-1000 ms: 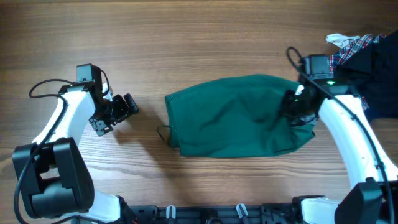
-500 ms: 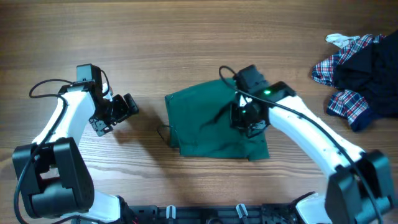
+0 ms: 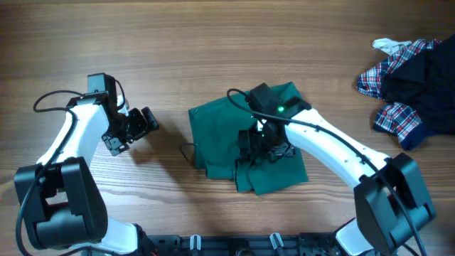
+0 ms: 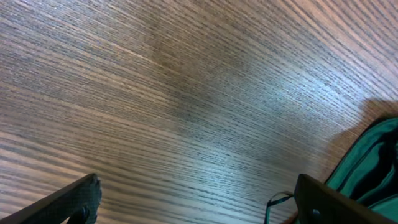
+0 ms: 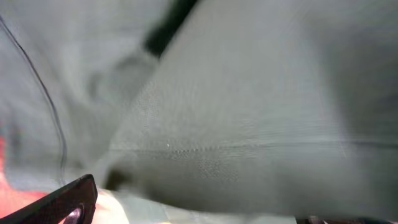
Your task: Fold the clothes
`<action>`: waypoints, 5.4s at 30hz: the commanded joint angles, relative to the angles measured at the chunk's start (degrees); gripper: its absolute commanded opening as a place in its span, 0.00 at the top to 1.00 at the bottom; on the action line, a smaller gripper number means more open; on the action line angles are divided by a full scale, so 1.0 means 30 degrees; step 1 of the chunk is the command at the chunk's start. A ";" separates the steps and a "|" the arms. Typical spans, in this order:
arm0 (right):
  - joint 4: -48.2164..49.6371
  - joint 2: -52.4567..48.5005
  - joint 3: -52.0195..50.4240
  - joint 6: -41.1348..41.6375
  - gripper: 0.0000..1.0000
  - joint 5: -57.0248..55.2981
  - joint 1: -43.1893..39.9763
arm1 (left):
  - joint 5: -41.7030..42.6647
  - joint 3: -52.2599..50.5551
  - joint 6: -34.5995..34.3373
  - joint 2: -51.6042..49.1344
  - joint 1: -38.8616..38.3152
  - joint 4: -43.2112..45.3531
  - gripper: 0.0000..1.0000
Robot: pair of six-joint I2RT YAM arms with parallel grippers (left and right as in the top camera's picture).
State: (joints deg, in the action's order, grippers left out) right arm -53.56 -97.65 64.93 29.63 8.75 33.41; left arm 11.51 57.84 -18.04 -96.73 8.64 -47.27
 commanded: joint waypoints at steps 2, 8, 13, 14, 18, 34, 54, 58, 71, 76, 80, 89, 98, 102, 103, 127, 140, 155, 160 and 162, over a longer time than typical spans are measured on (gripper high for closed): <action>-0.3206 -0.0095 0.5268 0.0197 0.00 -0.5246 -0.0838 | 0.0226 0.0335 0.0393 0.0350 -0.0073 -0.0153 0.00; -0.5544 -0.0066 0.7548 0.0758 0.00 -0.3220 -0.6207 | 0.0226 0.0335 0.0466 0.0350 -0.0073 -0.0452 0.00; -0.2018 -0.0066 0.2572 -0.1719 0.00 0.3395 -0.8415 | 0.0226 0.0335 0.0466 0.0350 -0.0073 -0.0321 0.00; -0.1173 -0.0066 0.1530 -0.1734 0.00 0.3592 -0.8415 | 0.0226 0.0335 0.0466 0.0350 -0.0073 -0.0328 0.00; 0.0087 -0.0066 -0.0838 -0.1370 0.00 0.2535 -0.8415 | 0.0226 0.0335 0.0466 0.0350 -0.0073 -0.0386 0.00; 0.1974 -0.0138 -0.1683 -0.8335 0.00 0.4969 -1.0601 | 0.0233 0.0335 0.0896 0.0350 -0.0073 -0.0525 0.00; 0.4787 -0.0131 -0.3417 -0.7992 0.26 0.9726 -1.0586 | 0.0233 0.0335 0.0896 0.0350 -0.0073 -0.0539 0.00; 0.3738 -0.0124 -0.2739 -0.7657 0.48 0.9668 -1.0586 | 0.0226 0.0335 0.0896 0.0350 -0.0073 -0.0532 0.00; 0.3730 0.1515 -0.2025 -0.5333 0.86 1.0091 -0.7890 | 0.0226 0.0335 0.0903 0.0350 -0.0073 -0.0525 0.00; 0.6127 0.1515 -0.2025 -0.2725 0.96 1.0098 -0.5574 | 0.0226 0.0335 0.0962 0.0350 -0.0073 -0.0525 0.00; 1.0251 0.1515 -0.2025 0.0291 0.95 0.9989 -0.3847 | 0.0226 0.0335 0.0962 0.0350 -0.0073 -0.0525 0.00; 1.0652 0.1515 -0.2025 0.0539 0.20 0.5486 -0.3410 | 0.0233 0.0335 0.0962 0.0350 -0.0073 -0.0539 0.00; 0.1632 0.1508 0.1858 -0.3796 0.09 0.0131 -0.5056 | 0.1180 0.0328 0.0947 0.0350 -0.0073 -0.2310 0.00; 0.1290 0.1494 0.1858 -0.4860 0.00 -0.0153 -0.5064 | 0.6411 0.0328 0.0962 0.0350 -0.0503 -0.2550 0.00; 0.1355 0.1494 0.1858 -0.4860 0.00 -0.0153 -0.5064 | 0.6943 0.0328 0.0962 0.0350 -0.0838 -0.2557 0.00; 0.0962 0.1494 0.1858 -0.4881 0.00 0.0073 -0.5056 | 0.9952 -0.2106 -0.3665 -0.2776 -0.6135 0.5486 0.00; 0.2106 0.1399 0.0641 -0.4896 0.01 0.0495 -0.5049 | 0.8976 -0.1989 -0.3672 -0.1362 -0.6164 0.5435 0.96; 0.3242 0.1399 0.0240 -0.4364 0.01 0.2834 -0.2667 | 0.6747 -0.1865 -0.2616 -0.0707 -0.6164 0.4845 0.26; 0.3628 0.1406 0.0248 -0.3832 0.00 -0.0663 -0.2798 | 0.6761 -0.1362 -0.2055 0.1093 -0.6171 0.4000 0.23; 0.3825 0.1399 0.0248 -0.3869 0.00 -0.0656 -0.3585 | 0.6768 -0.1362 -0.2055 0.2674 -0.6171 0.3774 0.24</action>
State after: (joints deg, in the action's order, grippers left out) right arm -42.61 -93.80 66.02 17.74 8.93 24.82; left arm 32.36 52.51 -25.80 -94.39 -9.76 -35.38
